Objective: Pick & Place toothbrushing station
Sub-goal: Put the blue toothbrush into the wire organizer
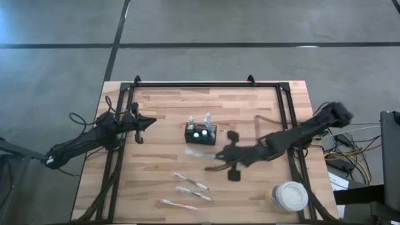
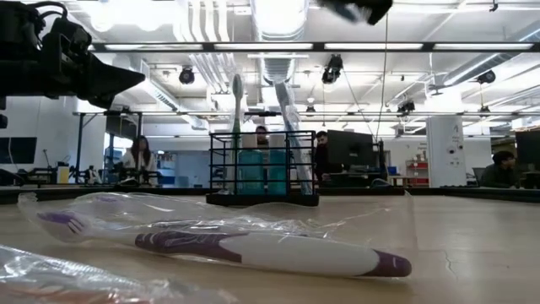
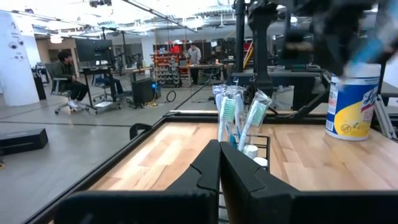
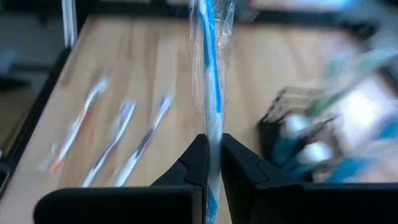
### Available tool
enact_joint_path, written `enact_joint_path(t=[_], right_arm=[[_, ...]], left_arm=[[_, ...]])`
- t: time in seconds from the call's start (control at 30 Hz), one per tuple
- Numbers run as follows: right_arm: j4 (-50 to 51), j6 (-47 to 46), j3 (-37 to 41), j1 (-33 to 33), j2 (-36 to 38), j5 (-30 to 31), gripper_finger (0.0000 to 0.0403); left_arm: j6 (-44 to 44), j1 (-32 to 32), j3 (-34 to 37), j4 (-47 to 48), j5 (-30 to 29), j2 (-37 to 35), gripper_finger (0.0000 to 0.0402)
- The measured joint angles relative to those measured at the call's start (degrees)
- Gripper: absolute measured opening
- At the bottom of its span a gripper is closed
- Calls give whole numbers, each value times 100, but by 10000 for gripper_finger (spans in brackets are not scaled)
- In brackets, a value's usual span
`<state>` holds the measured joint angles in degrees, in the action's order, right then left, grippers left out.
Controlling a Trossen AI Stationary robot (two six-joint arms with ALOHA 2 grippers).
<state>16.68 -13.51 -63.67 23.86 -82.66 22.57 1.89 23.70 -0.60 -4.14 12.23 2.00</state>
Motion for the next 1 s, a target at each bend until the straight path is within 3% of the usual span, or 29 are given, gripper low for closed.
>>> enact_joint_path(t=[0.3, 0.67, 0.8, 1.0], right_arm=[[-1478, 735, 1895, -26, 2181, 719, 23], [-3284, 1324, 4352, -28, 4306, 1100, 22], [-3821, 1576, 5014, -28, 4973, 1199, 22], [-3866, 1679, 5596, -28, 5904, 1195, 22]], left_arm=[[1, 0, 0, -39, -12, 0, 10], [-4, 0, 0, -30, -11, 2, 10], [88, 0, 0, -26, -11, 0, 10], [153, 0, 0, -124, -9, 2, 10]])
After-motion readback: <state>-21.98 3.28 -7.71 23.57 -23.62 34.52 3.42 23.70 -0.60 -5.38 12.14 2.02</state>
